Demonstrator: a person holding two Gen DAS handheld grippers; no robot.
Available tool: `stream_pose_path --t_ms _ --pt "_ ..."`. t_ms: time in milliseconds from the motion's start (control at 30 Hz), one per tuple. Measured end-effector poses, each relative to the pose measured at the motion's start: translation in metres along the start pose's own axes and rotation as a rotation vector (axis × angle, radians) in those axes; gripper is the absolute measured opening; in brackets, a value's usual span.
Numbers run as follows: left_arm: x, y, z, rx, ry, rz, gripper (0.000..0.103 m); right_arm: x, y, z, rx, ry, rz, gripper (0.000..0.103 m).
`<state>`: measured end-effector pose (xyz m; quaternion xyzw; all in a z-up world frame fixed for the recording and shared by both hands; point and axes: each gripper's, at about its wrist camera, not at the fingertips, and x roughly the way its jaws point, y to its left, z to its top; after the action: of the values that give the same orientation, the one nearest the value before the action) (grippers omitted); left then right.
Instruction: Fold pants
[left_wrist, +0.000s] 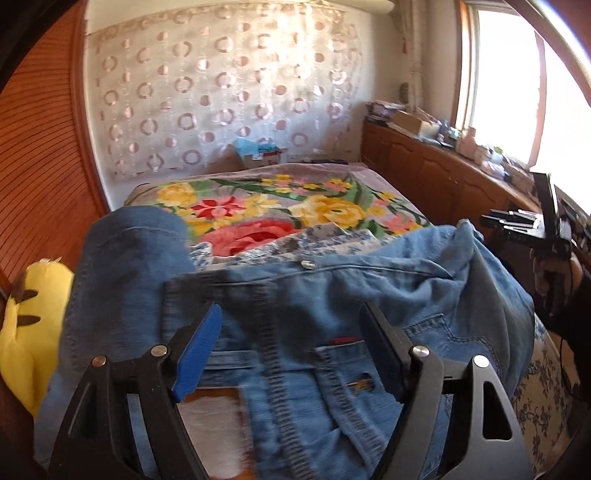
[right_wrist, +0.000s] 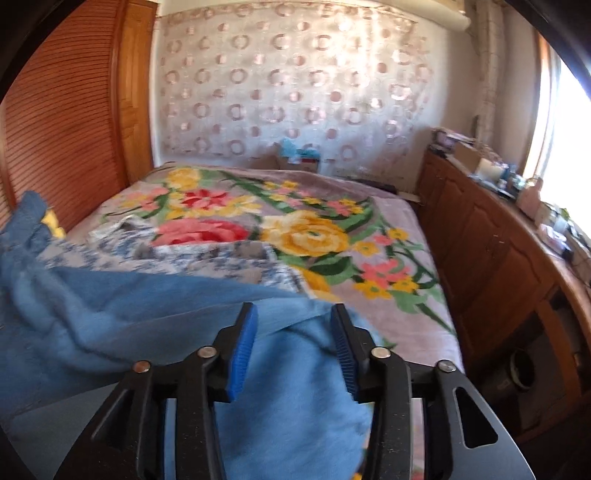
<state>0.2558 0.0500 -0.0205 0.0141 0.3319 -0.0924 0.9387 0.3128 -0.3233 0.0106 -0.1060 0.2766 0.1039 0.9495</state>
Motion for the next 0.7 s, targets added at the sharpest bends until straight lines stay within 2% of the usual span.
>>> stream_pose_path --t_ms 333,467,600,667,700 --pt "0.019 -0.013 -0.007 0.020 0.008 -0.023 0.077 0.006 0.063 -0.009 -0.099 0.080 0.260 0.050" --pt "0.022 -0.010 -0.012 0.009 0.012 -0.030 0.077 0.015 0.086 -0.008 -0.163 0.117 0.299 0.050" --pt "0.018 -0.004 -0.015 -0.002 -0.001 -0.052 0.077 0.035 0.096 -0.004 -0.225 0.175 0.283 0.050" --pt "0.016 -0.003 -0.015 -0.007 -0.007 -0.062 0.077 0.045 0.098 -0.003 -0.233 0.201 0.279 0.038" --pt "0.014 -0.001 -0.016 -0.009 -0.011 -0.066 0.077 0.050 0.099 -0.002 -0.236 0.209 0.291 0.020"
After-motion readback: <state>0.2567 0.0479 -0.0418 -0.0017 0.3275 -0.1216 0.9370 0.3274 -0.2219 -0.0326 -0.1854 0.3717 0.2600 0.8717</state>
